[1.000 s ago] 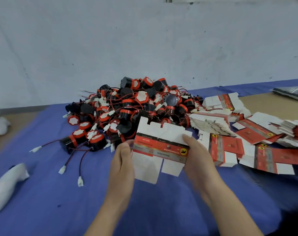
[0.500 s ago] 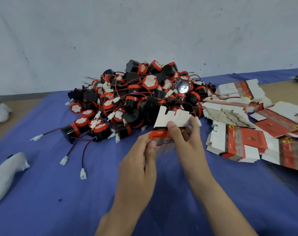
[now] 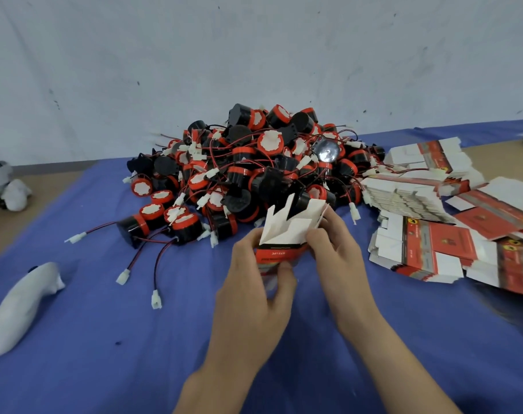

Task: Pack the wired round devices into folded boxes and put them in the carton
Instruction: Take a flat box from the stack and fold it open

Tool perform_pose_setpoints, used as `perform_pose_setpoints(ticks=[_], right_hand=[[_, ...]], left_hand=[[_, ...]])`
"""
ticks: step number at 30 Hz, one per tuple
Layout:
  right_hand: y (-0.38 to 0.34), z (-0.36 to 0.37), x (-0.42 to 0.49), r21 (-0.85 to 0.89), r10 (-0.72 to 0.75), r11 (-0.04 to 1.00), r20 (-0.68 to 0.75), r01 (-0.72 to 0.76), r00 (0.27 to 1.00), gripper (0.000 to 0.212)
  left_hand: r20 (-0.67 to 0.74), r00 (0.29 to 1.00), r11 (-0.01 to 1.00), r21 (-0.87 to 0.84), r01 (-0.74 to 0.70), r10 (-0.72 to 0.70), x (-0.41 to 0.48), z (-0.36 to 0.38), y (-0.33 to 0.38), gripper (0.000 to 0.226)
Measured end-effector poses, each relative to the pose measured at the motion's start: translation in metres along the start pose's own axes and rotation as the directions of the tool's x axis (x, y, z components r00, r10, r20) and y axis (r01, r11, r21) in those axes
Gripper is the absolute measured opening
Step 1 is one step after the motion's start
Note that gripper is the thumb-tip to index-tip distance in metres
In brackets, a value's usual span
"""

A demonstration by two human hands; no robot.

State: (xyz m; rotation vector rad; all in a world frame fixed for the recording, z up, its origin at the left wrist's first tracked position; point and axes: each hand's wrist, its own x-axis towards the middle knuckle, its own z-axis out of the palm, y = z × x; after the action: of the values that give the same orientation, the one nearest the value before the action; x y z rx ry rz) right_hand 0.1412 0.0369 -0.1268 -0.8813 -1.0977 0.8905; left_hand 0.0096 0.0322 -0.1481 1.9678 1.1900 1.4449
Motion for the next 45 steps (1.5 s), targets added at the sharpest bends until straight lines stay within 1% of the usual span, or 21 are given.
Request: perform_pose_setpoints(ticks=[3, 8, 11, 15, 18, 20, 23, 25, 26, 27, 28, 30, 32, 34, 36, 37, 41, 43, 45], right_hand=[[0.002, 0.001, -0.003, 0.022, 0.003, 1.0, 0.059, -0.004, 0.998, 0.041], [0.005, 0.002, -0.003, 0.017, 0.05, 0.998, 0.182, -0.054, 0.982, 0.042], [0.003, 0.002, -0.004, -0.001, 0.044, 0.999, 0.199, -0.045, 0.979, 0.042], [-0.001, -0.002, -0.003, -0.015, 0.005, 1.0, 0.18, -0.002, 0.984, 0.04], [-0.004, -0.003, -0.002, -0.012, -0.051, 0.999, 0.094, 0.052, 0.994, 0.032], [-0.006, -0.003, -0.001, -0.018, -0.083, 0.996, -0.028, 0.083, 0.996, 0.031], [-0.003, -0.005, 0.001, -0.022, -0.089, 0.996, -0.225, 0.087, 0.97, 0.033], [0.0, -0.005, 0.0, -0.002, -0.076, 0.997, -0.293, 0.078, 0.953, 0.051], [0.001, -0.003, -0.002, 0.001, -0.077, 0.997, -0.303, 0.081, 0.95, 0.058], [0.001, -0.001, -0.003, -0.012, -0.085, 0.996, -0.302, 0.086, 0.95, 0.062], [0.002, 0.003, -0.005, -0.041, -0.096, 0.995, -0.291, 0.088, 0.952, 0.066], [0.005, 0.01, -0.009, -0.094, -0.114, 0.991, -0.271, 0.092, 0.956, 0.072], [0.008, 0.016, -0.012, -0.143, -0.139, 0.984, -0.25, 0.106, 0.958, 0.078], [0.013, 0.022, -0.015, -0.188, -0.166, 0.974, -0.211, 0.126, 0.963, 0.08], [0.016, 0.028, -0.02, -0.227, -0.171, 0.965, -0.158, 0.133, 0.973, 0.08], [0.017, 0.031, -0.023, -0.25, -0.178, 0.958, -0.126, 0.143, 0.976, 0.077], [0.016, 0.031, -0.031, -0.314, -0.219, 0.927, -0.003, 0.207, 0.976, 0.054], [0.017, 0.027, -0.033, -0.366, -0.236, 0.898, 0.064, 0.243, 0.97, 0.051], [0.018, 0.023, -0.033, -0.417, -0.232, 0.87, 0.122, 0.262, 0.965, 0.053]], left_hand=[[0.007, 1.0, 1.0, -0.011, 0.016, -0.016, 0.001, 0.003, 0.0, 0.055], [0.07, 0.997, 0.998, -0.057, 0.037, -0.033, 0.004, 0.012, -0.001, 0.074], [0.073, 0.995, 0.994, -0.077, 0.075, -0.07, 0.006, 0.015, -0.002, 0.08], [0.073, 0.994, 0.989, -0.118, 0.085, -0.077, 0.009, 0.017, -0.003, 0.075], [0.038, 0.996, 0.996, -0.048, 0.078, -0.076, 0.009, 0.016, 0.001, 0.071], [-0.018, 0.998, 0.998, 0.017, 0.059, -0.059, 0.009, 0.015, 0.004, 0.065], [-0.155, 0.983, 0.977, 0.201, -0.065, 0.097, 0.008, 0.015, 0.008, 0.046], [-0.159, 0.965, 0.934, 0.325, -0.146, 0.206, 0.007, 0.017, 0.011, 0.043], [-0.132, 0.961, 0.915, 0.361, -0.18, 0.242, 0.005, 0.019, 0.012, 0.045], [-0.109, 0.963, 0.909, 0.371, -0.192, 0.247, 0.004, 0.021, 0.011, 0.048], [-0.092, 0.97, 0.916, 0.359, -0.178, 0.224, 0.003, 0.021, 0.01, 0.055], [-0.073, 0.985, 0.941, 0.313, -0.128, 0.159, 0.004, 0.019, 0.008, 0.076], [-0.079, 0.99, 0.95, 0.3, -0.087, 0.116, 0.004, 0.016, 0.009, 0.089], [-0.105, 0.991, 0.956, 0.29, -0.053, 0.087, 0.005, 0.015, 0.01, 0.091], [-0.129, 0.99, 0.961, 0.276, -0.014, 0.052, 0.006, 0.015, 0.014, 0.083], [-0.137, 0.99, 0.964, 0.267, 0.007, 0.031, 0.007, 0.015, 0.015, 0.082], [-0.172, 0.984, 0.975, 0.211, 0.077, -0.041, 0.012, 0.006, 0.008, 0.095], [-0.179, 0.982, 0.985, 0.148, 0.084, -0.057, 0.014, 0.0, 0.004, 0.105], [-0.152, 0.986, 0.992, 0.097, 0.077, -0.062, 0.015, -0.005, 0.003, 0.115]])
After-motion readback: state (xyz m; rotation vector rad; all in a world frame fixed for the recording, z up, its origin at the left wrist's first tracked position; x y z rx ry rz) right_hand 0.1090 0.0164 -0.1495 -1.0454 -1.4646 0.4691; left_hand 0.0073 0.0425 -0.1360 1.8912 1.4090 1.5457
